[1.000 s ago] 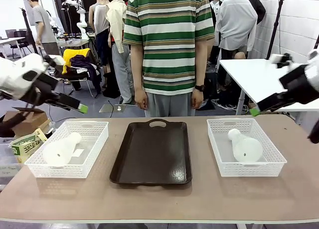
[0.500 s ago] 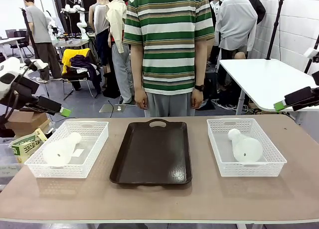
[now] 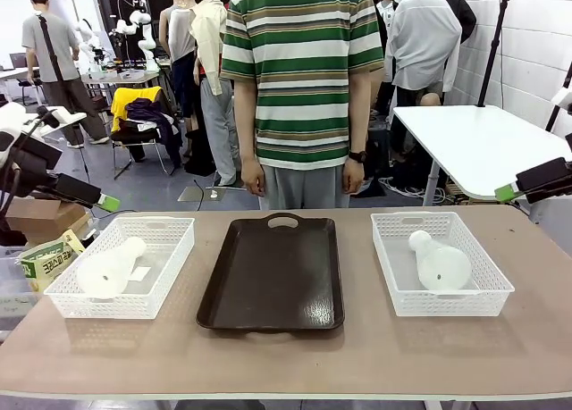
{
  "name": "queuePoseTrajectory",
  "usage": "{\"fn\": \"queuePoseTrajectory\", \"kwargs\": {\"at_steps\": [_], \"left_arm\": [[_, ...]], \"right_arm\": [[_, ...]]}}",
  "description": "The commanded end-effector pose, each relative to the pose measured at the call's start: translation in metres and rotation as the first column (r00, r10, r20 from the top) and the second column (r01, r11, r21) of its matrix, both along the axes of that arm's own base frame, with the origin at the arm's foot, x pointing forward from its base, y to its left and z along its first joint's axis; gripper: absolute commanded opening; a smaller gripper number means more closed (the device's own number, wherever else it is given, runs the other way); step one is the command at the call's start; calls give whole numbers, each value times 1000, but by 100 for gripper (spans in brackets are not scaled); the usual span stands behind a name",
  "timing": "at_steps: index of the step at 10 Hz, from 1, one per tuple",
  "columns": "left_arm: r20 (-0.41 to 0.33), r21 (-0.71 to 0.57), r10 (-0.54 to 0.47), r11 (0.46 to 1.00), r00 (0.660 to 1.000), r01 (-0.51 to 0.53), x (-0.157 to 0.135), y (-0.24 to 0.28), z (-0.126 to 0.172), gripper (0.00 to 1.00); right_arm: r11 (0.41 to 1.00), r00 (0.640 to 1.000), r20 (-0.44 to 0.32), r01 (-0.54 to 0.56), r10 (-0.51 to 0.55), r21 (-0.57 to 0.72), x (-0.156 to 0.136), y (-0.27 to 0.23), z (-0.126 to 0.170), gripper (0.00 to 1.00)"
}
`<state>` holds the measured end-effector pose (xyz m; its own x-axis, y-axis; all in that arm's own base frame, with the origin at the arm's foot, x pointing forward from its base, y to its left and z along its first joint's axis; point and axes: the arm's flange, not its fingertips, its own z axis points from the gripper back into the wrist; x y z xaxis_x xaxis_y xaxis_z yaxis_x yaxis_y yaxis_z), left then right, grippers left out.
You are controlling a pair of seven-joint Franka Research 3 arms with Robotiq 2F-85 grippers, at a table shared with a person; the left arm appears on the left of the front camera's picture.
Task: Prepare the laboratory tools.
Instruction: Pick up the Big flask that the person points to.
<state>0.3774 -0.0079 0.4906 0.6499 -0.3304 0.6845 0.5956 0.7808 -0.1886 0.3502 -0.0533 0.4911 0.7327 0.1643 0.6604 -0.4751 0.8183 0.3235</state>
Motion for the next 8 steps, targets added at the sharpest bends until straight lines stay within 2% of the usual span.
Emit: {"fn": "queuePoseTrajectory", "kwargs": {"at_steps": [1, 4, 8], "left_arm": [[12, -18, -39, 999, 999, 39, 0, 1, -2, 100], [2, -61, 11, 998, 1000, -11, 7, 17, -4, 100], [-124, -174, 99, 977, 987, -120, 19, 61, -30, 100]], "right_arm": [[999, 1000, -8, -31, 30, -21, -10, 5, -10, 100], [1000, 1000, -10, -5, 5, -13, -13, -6, -8, 100], [990, 994, -79, 80, -71, 116, -14, -59, -41, 100]]}}
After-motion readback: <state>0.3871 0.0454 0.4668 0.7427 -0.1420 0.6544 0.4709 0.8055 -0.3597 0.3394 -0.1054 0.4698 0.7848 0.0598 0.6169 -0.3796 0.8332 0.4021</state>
